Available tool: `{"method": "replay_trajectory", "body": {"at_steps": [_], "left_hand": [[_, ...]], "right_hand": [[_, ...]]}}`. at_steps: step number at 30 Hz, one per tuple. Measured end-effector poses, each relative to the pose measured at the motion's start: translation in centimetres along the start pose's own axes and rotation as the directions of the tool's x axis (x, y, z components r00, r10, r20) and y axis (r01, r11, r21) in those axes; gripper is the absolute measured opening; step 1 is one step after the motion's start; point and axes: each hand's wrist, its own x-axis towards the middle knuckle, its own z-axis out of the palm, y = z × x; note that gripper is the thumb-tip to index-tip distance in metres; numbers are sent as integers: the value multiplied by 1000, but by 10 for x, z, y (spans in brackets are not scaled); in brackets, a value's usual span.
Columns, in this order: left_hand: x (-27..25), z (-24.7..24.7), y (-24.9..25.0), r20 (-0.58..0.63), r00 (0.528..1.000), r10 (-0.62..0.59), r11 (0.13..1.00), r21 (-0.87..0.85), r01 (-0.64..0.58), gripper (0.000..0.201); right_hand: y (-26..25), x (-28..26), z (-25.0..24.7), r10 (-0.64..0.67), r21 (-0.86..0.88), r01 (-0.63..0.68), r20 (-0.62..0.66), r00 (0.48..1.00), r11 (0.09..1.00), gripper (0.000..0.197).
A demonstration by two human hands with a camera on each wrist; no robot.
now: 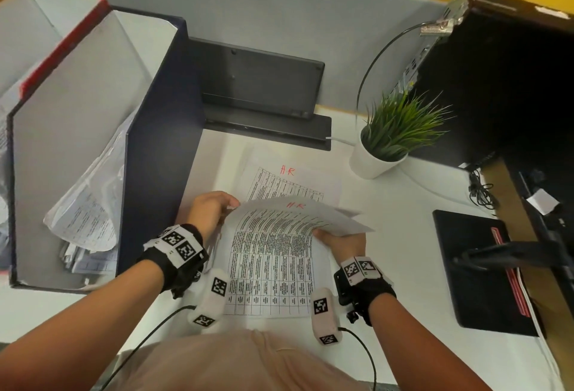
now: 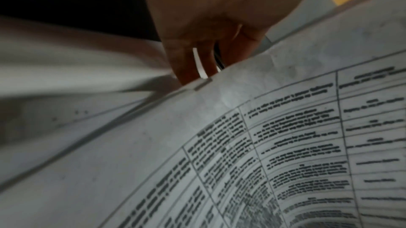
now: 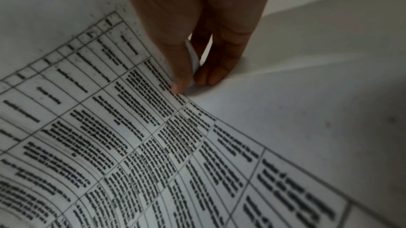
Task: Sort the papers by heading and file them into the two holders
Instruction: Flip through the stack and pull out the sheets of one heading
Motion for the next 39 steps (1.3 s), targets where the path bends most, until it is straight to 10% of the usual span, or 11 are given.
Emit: {"method": "replay_trajectory", "body": {"at_steps": [6, 11, 19, 28, 34, 35, 39], "left_hand": [[21, -5, 2, -114, 992, -62, 974, 211, 85, 4], [15, 0, 7, -42, 996, -75, 947, 310, 84, 23], [10, 0, 14, -20, 999, 26, 719, 695, -5, 12], [4, -3, 5, 27, 993, 118, 727, 678, -105, 21], [-4, -5, -5, 14, 963, 270, 911, 318, -260, 22], [-5, -4, -6, 14, 973, 230, 942, 248, -226, 21], [-3, -2, -5, -23, 996, 85, 993, 80, -83, 27]], "right_hand": [[3, 2, -4, 51, -218, -36, 63, 997, 975, 23], [6, 1, -5, -102, -56, 104, 23, 994, 993, 10], [9, 1, -1, -117, -110, 118, 12, 993, 987, 36], [6, 3, -2, -183, -127, 178, -23, 983, 976, 29], [-6, 11, 12, 139, -393, -146, -46, 989, 908, 7], [-6, 13, 13, 180, -523, -218, -124, 976, 824, 21], [-1, 5, -1, -49, -153, 35, -94, 994, 988, 55]]}}
